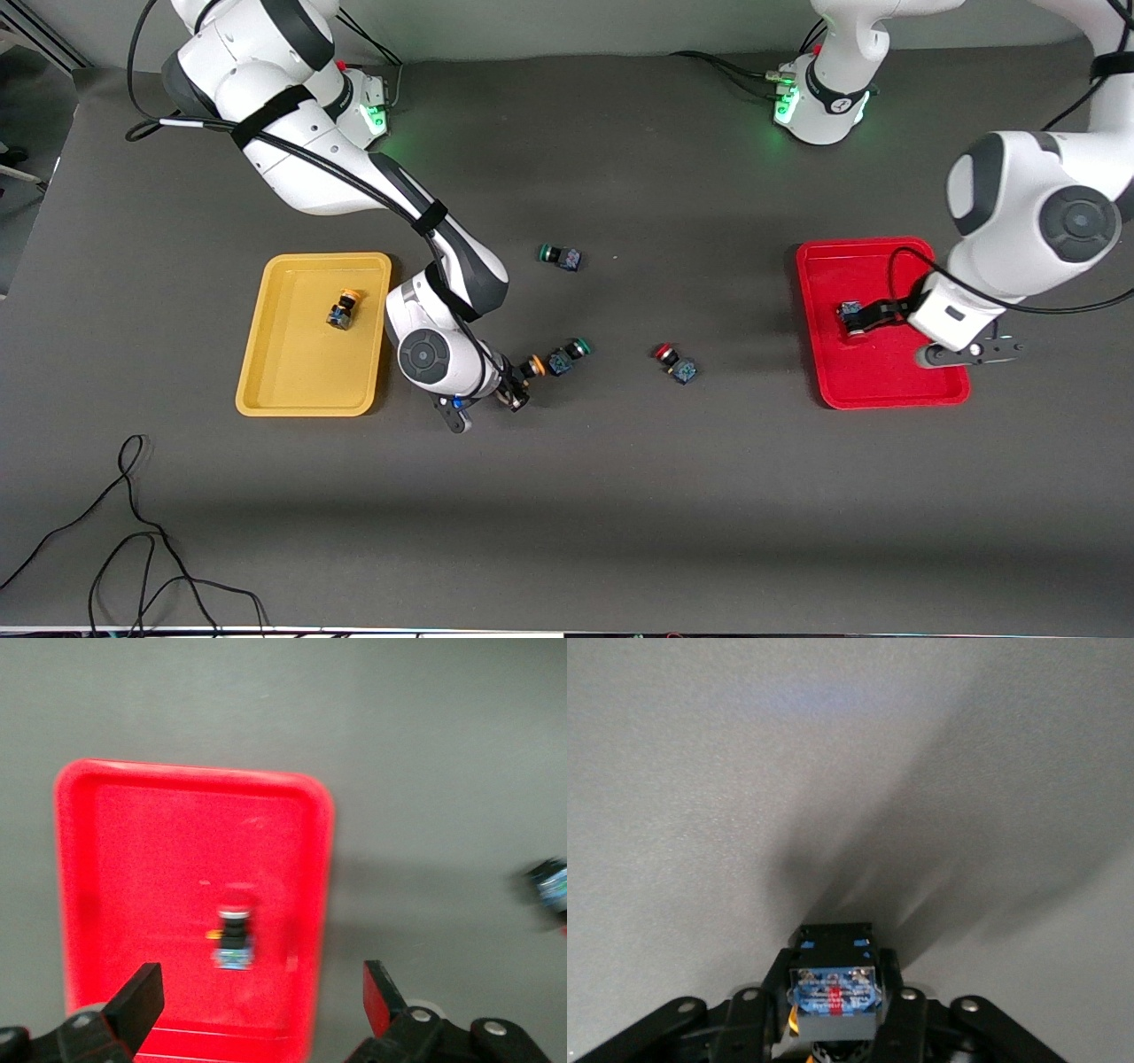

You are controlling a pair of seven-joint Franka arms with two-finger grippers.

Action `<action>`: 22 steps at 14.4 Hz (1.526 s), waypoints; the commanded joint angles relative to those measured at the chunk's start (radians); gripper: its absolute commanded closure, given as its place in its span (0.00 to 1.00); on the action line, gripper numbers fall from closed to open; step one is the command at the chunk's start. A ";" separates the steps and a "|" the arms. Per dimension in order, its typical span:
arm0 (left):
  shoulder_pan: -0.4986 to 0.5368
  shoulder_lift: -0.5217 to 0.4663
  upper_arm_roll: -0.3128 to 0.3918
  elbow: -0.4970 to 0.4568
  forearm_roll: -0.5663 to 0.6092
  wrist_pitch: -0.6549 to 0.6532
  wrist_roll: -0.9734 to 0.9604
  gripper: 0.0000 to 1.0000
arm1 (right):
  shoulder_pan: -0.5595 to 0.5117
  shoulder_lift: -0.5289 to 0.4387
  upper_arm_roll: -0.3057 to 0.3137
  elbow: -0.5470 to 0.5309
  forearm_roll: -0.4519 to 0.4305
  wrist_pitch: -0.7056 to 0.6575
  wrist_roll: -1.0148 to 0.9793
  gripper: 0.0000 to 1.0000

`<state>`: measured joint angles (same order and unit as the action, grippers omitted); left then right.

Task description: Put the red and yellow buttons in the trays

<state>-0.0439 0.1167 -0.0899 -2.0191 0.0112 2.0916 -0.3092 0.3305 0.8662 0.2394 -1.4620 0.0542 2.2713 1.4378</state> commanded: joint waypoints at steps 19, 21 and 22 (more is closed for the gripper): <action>-0.438 0.541 0.010 0.253 0.004 0.309 -0.872 0.27 | -0.103 -0.487 -0.419 -0.528 -0.086 -0.058 -1.214 0.33; -0.438 0.543 0.009 0.253 0.004 0.309 -0.872 0.72 | -0.105 -0.518 -0.420 -0.521 -0.086 -0.082 -1.208 0.00; -0.438 0.543 0.009 0.253 0.006 0.308 -0.872 0.79 | -0.108 -0.547 -0.420 -0.518 -0.086 -0.090 -1.206 0.00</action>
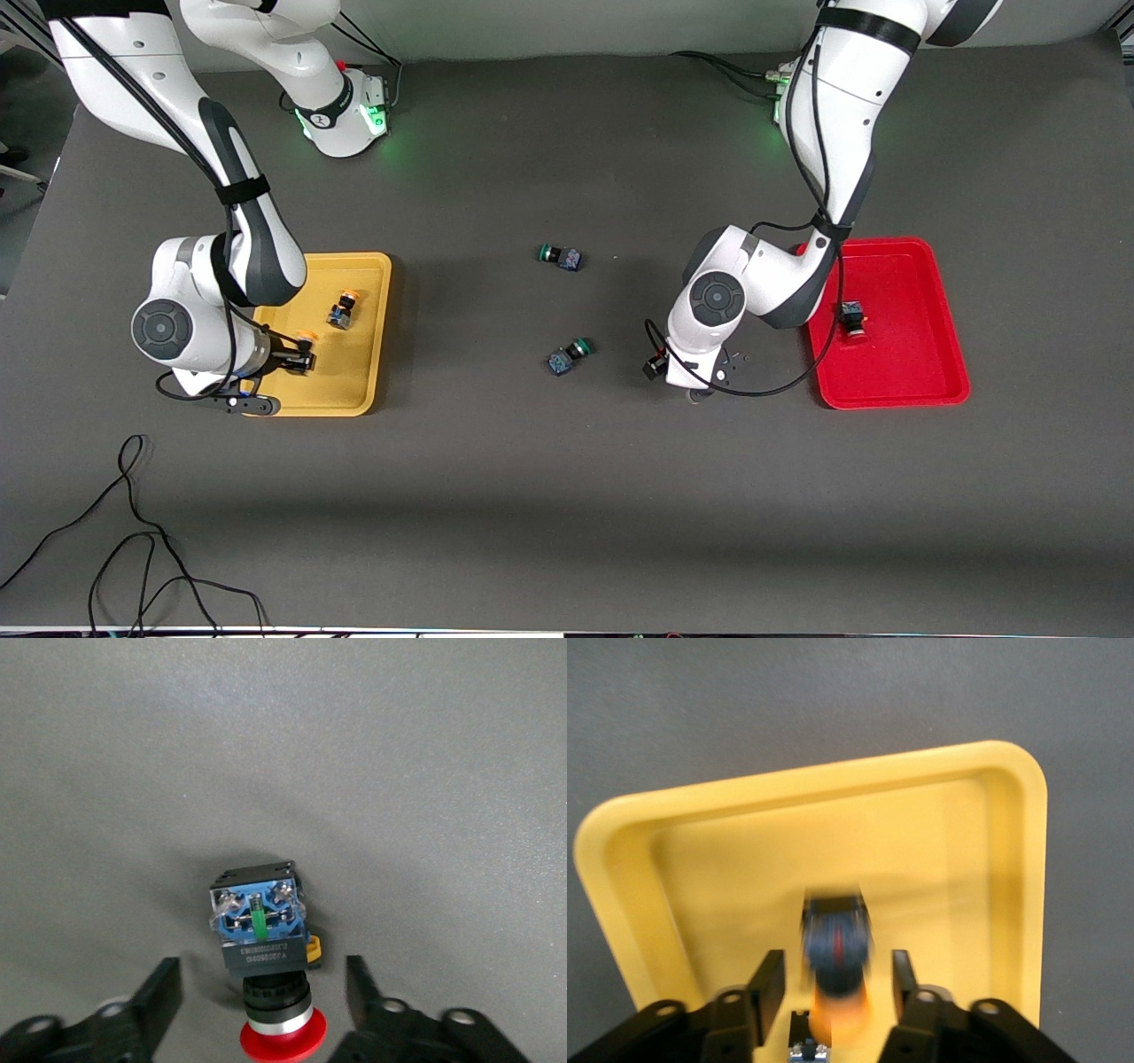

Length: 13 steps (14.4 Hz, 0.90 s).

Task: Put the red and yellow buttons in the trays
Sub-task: 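Release the orange button and withdraw the right gripper while the left lifts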

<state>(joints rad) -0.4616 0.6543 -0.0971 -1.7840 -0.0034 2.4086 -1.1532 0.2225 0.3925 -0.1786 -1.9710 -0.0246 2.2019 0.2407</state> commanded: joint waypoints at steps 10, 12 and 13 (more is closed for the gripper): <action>0.043 -0.184 0.017 0.109 0.016 -0.328 0.215 0.89 | -0.070 -0.506 0.045 0.011 -0.008 -0.255 -0.023 0.00; 0.084 -0.281 0.017 0.124 0.002 -0.475 0.422 0.89 | -0.106 -0.544 0.111 0.011 -0.008 -0.277 -0.023 0.00; 0.116 -0.318 0.017 0.124 -0.006 -0.532 0.510 0.89 | -0.106 -0.553 0.114 0.011 -0.008 -0.290 -0.024 0.00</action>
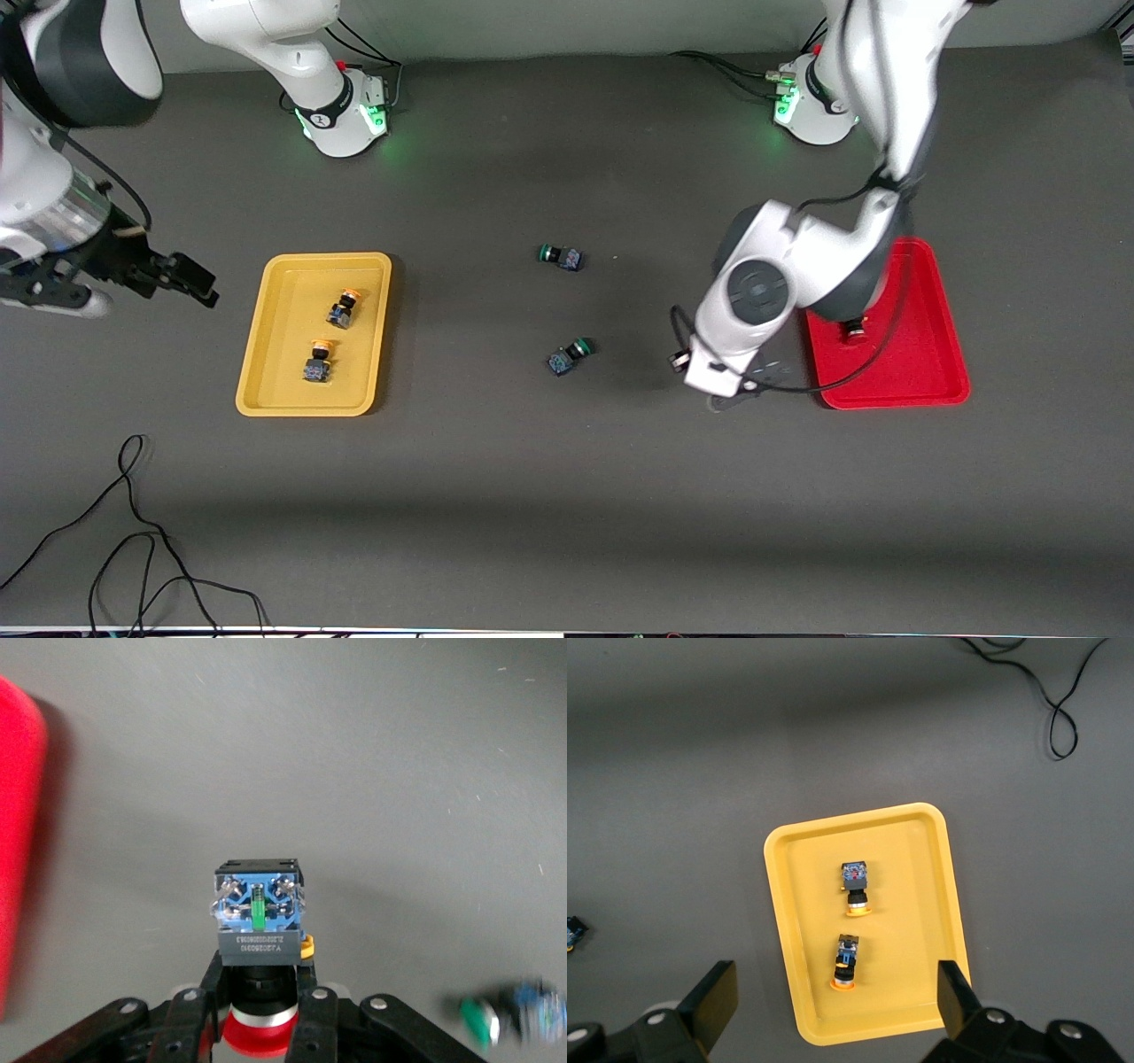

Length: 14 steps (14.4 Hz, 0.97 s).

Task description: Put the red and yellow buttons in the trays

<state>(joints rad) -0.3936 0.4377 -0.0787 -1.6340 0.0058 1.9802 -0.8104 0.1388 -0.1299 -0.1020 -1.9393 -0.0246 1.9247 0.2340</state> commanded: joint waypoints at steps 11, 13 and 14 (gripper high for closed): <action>0.561 -0.289 0.007 -0.309 0.064 -0.113 0.892 0.89 | -0.001 -0.040 0.051 0.002 -0.003 -0.023 -0.056 0.00; 0.565 -0.295 0.013 -0.484 0.100 0.091 0.899 0.89 | 0.034 -0.039 0.050 0.008 -0.001 -0.023 -0.055 0.00; 0.591 -0.297 0.017 -0.576 0.102 0.220 0.905 0.89 | 0.044 -0.039 0.050 0.014 -0.001 -0.032 -0.053 0.00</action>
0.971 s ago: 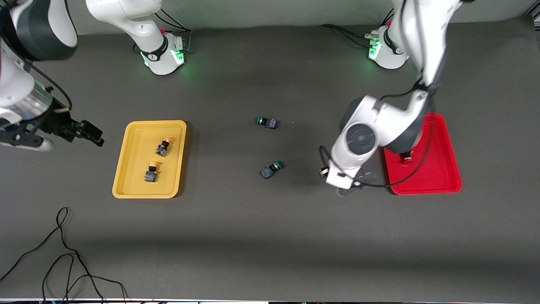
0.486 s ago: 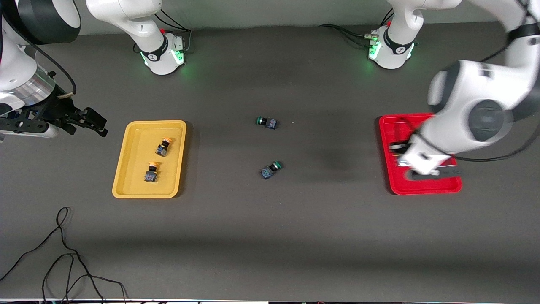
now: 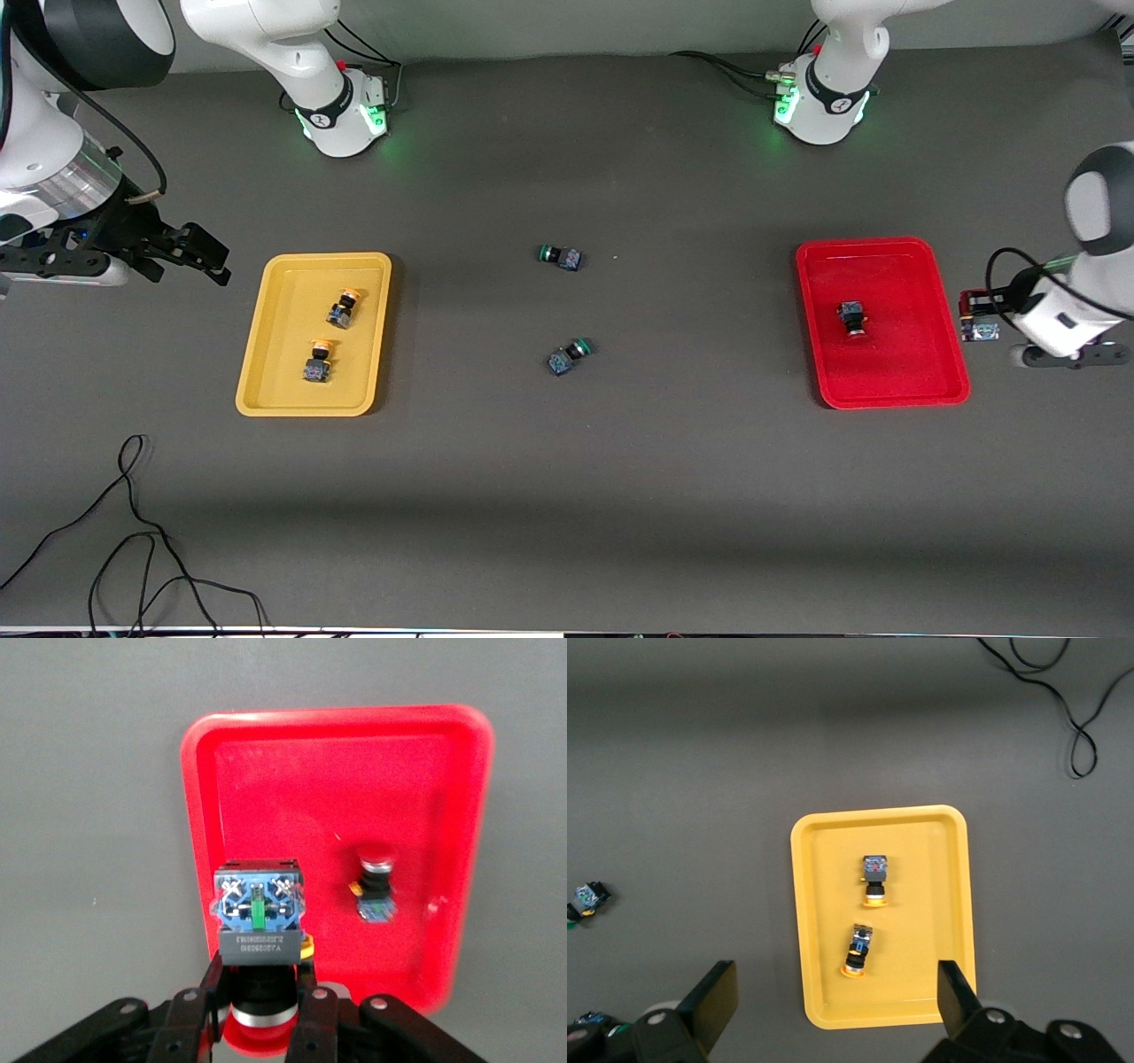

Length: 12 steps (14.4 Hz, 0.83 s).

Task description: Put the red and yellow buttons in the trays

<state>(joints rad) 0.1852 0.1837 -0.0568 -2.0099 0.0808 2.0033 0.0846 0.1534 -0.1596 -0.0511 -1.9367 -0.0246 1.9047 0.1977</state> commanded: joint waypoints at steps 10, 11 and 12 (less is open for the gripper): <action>0.039 0.026 -0.006 -0.266 0.027 0.377 0.021 0.00 | 0.049 -0.012 -0.001 0.047 -0.001 -0.058 -0.018 0.00; 0.037 0.019 -0.009 -0.198 0.025 0.280 0.026 0.00 | 0.052 -0.017 -0.001 0.048 -0.001 -0.062 -0.018 0.00; 0.036 0.014 -0.012 -0.123 0.025 0.178 0.027 0.00 | 0.057 -0.020 -0.001 0.047 -0.001 -0.067 -0.017 0.00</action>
<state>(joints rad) 0.2173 0.2250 -0.0586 -2.2582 0.0950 2.3556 0.0936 0.2011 -0.1701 -0.0514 -1.9048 -0.0246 1.8626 0.1977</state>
